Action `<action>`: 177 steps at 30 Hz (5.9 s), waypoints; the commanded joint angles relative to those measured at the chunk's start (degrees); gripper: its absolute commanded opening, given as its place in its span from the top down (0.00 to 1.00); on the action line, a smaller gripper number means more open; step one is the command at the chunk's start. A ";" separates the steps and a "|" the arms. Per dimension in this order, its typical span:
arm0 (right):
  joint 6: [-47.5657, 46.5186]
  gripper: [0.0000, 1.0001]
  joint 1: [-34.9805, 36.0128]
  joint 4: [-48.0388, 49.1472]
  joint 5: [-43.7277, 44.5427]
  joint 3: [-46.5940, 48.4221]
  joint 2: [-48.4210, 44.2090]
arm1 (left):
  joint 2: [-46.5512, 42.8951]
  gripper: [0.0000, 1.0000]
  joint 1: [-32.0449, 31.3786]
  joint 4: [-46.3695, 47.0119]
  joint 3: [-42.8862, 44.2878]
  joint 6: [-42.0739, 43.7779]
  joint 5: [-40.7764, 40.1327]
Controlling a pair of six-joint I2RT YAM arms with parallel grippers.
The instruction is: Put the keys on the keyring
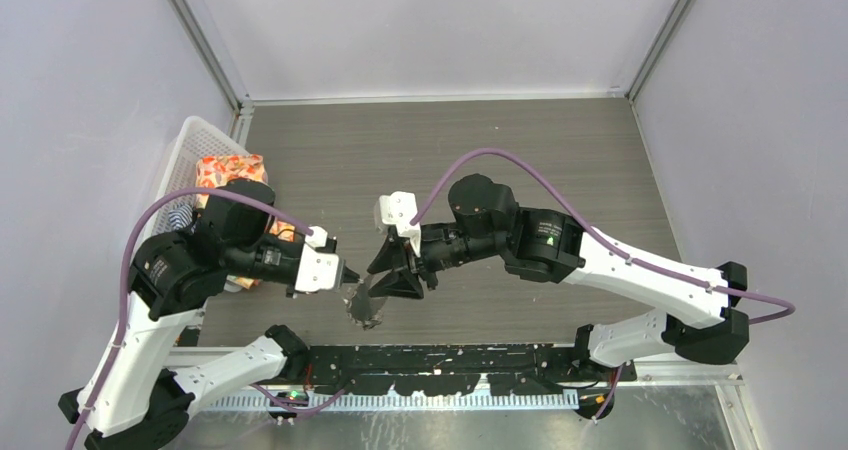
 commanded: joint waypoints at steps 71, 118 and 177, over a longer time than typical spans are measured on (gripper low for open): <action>7.09 0.99 -0.23 37.36 0.83 -19.50 -10.38 | -3.66 0.78 0.06 14.59 -2.38 -23.09 4.89; 8.84 0.99 -0.12 36.98 1.17 -19.13 -8.72 | -4.97 0.99 0.05 18.24 -6.05 -27.14 3.94; 23.37 0.39 -22.22 25.60 29.44 -28.19 0.18 | -11.76 1.00 0.06 14.15 -12.50 -18.17 -10.37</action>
